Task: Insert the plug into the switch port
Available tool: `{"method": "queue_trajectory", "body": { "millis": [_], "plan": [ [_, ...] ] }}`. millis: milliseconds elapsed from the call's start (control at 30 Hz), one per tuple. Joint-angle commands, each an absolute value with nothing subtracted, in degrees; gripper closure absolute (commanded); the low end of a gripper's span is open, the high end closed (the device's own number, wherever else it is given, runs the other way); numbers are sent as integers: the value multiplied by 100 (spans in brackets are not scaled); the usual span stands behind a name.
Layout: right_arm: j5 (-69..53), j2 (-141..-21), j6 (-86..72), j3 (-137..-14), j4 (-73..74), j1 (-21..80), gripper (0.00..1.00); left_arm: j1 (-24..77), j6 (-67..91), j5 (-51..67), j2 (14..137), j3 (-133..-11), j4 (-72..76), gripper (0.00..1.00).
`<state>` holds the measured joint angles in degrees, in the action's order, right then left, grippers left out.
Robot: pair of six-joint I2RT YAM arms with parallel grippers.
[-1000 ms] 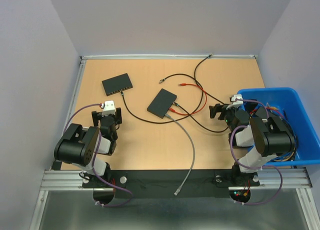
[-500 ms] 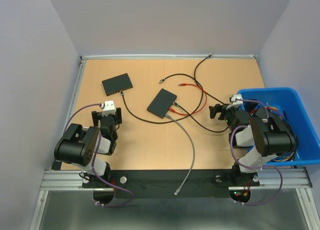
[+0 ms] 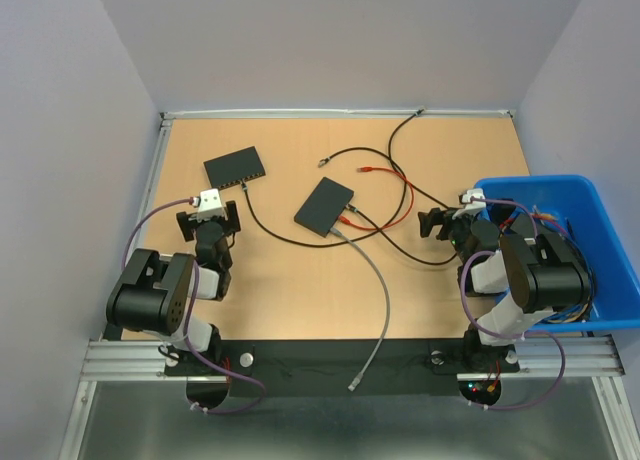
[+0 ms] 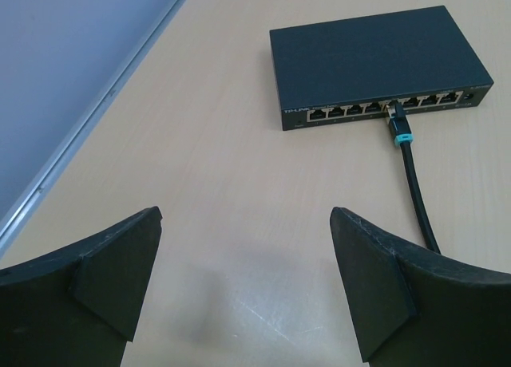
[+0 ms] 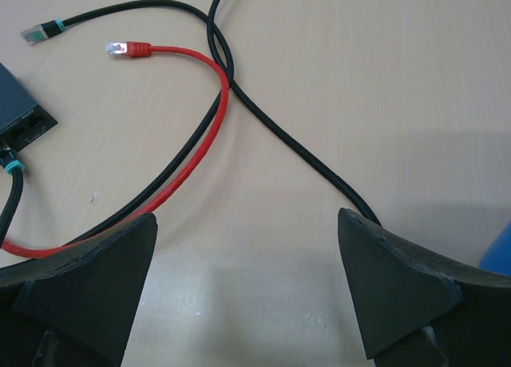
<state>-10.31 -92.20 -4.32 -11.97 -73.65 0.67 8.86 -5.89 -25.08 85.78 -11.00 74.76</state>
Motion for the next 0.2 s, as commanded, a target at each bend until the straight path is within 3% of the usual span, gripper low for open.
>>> {"method": "queue_trajectory", "body": {
  "millis": [0, 167],
  "plan": [
    [-563, -9202, -404, -1309, -7576, -211, 0, 827, -528, -2453, 8464, -1239, 9326, 1],
    [-563, -9202, -396, -1301, -7567, -211, 0, 800, -510, -2408, 8438, -1239, 9325, 1]
  ]
}}
